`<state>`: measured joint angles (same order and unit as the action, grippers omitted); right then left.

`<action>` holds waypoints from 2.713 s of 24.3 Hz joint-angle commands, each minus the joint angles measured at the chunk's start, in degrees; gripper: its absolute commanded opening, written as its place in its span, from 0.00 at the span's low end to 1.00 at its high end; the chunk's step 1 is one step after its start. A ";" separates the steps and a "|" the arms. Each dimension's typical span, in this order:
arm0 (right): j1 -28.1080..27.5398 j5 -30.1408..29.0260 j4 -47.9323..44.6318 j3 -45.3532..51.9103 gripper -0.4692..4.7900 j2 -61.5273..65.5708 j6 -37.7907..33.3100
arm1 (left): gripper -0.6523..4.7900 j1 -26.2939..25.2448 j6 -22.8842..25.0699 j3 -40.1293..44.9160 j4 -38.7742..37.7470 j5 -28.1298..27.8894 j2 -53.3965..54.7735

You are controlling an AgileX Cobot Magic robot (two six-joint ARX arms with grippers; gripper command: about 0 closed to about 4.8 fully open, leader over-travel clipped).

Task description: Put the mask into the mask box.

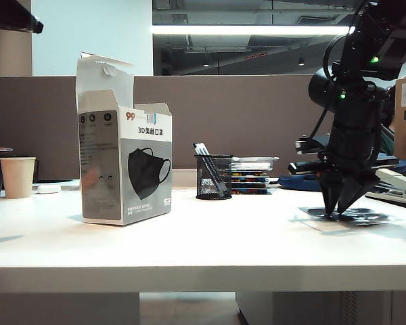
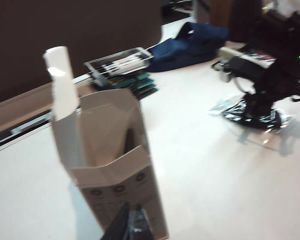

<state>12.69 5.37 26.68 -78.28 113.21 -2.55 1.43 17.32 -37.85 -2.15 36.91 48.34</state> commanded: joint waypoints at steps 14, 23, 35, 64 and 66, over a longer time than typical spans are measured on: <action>-0.15 -2.54 6.75 -5.53 0.46 -0.74 -0.02 | 0.11 -0.13 0.28 -0.24 0.52 -2.40 -0.07; -0.22 -1.95 10.43 -9.01 0.90 -0.61 -0.02 | 0.11 -0.13 0.31 -0.24 0.52 -2.40 -0.07; -1.27 2.43 11.32 -8.94 1.00 2.36 -0.04 | 0.11 -0.15 0.28 -0.24 0.52 -2.40 -0.09; -1.46 1.31 11.58 -8.94 0.09 6.86 -0.02 | 0.11 -0.13 0.28 -0.24 0.50 -2.40 -0.09; -1.46 -1.42 11.41 -8.94 0.09 6.86 -0.02 | 0.11 -0.13 0.26 -0.24 0.50 -2.40 -0.09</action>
<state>11.44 6.15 35.40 -88.07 118.89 -2.48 1.41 17.34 -37.85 -2.20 34.39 48.34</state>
